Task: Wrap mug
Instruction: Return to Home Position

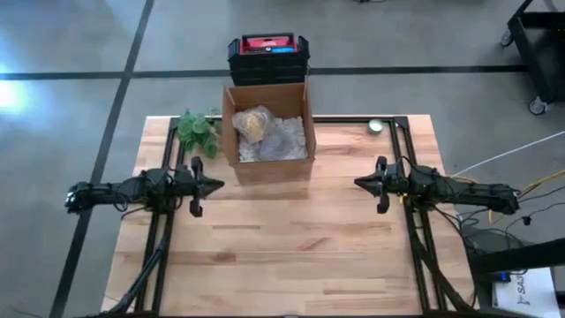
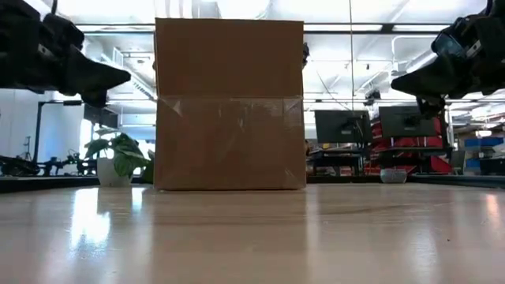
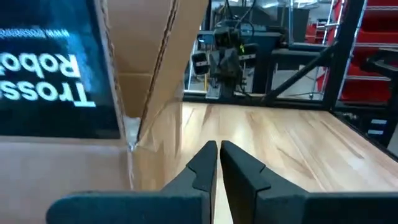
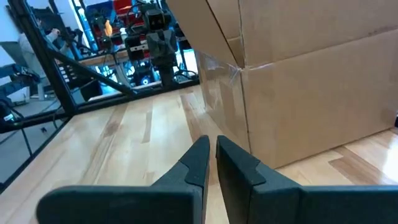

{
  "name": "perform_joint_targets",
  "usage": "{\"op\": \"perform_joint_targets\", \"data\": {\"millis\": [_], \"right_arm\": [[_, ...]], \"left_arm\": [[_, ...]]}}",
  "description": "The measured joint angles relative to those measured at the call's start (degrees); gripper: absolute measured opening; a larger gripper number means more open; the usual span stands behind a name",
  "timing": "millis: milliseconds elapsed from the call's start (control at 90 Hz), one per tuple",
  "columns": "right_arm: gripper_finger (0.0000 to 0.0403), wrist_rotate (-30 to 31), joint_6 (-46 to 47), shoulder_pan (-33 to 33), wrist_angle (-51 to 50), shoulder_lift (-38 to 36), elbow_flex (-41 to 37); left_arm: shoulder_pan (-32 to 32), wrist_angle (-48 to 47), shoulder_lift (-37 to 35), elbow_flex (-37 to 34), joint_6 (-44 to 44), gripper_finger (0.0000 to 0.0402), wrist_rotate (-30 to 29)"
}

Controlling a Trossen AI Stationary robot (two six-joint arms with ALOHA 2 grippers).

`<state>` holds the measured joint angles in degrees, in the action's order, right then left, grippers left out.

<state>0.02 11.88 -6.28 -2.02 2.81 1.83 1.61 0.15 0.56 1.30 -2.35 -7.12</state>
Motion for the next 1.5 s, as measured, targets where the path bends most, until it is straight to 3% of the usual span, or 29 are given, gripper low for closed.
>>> {"op": "perform_joint_targets", "data": {"millis": [78,1500], "right_arm": [[0.0014,0.01,0.04,0.00,0.07,-0.04,-0.02],[0.0014,0.01,0.03,0.01,0.17,0.02,-0.02]], "left_arm": [[0.06,-0.01,0.08,0.07,-0.29,0.0009,-2.09],[-0.01,0.21,15.07,0.46,-0.31,0.0009,-2.44]]}}
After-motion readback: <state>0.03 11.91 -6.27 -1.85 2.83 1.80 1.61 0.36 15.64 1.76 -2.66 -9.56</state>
